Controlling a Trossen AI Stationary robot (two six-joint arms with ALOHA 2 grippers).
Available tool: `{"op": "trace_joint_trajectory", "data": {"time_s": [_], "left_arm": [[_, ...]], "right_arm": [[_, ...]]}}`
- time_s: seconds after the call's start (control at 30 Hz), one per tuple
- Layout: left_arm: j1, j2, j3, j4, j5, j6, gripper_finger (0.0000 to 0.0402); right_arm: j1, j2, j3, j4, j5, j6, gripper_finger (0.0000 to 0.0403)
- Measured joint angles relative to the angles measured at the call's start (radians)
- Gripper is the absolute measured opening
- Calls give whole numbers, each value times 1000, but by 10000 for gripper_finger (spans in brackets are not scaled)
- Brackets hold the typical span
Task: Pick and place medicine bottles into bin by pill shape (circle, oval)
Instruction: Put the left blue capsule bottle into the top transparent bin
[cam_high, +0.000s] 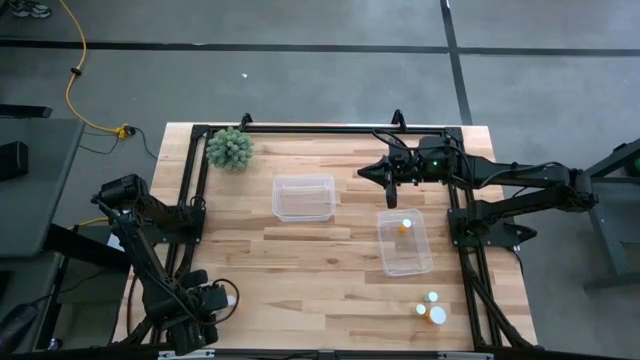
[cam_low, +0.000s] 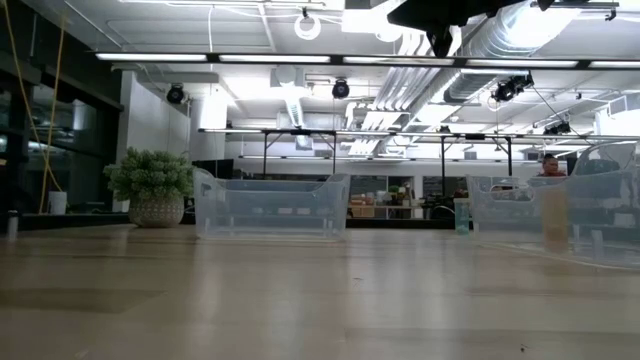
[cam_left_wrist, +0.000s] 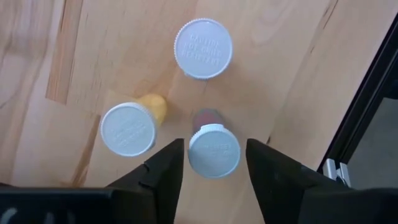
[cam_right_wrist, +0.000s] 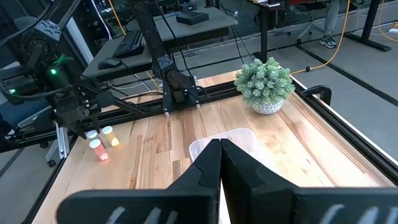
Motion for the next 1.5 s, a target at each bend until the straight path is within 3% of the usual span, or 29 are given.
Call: {"op": "trace_joint_trajectory", "data": {"time_s": [0.3,0.6,0.77,0.93,1.03,1.2,1.33,1.5], "left_arm": [[0,-1,6,2,8,0,103],[-5,-25,70,4,32,38,109],[-6,-120,120,0,38,124,109],[34,-291,142,-3,20,207,110],[93,-408,151,-22,-48,264,110],[251,-560,152,-45,-248,443,109],[440,-620,152,-36,-365,719,110],[737,-629,151,76,-382,1115,110]], "right_arm": [[0,0,0,0,1,0,0],[0,0,0,0,1,0,0],[0,0,0,0,1,-2,0],[0,0,0,0,2,-15,0],[0,0,0,0,2,-23,0],[0,0,0,0,1,-23,0],[0,0,0,1,-1,-7,0],[0,0,0,18,-3,-3,0]]}}
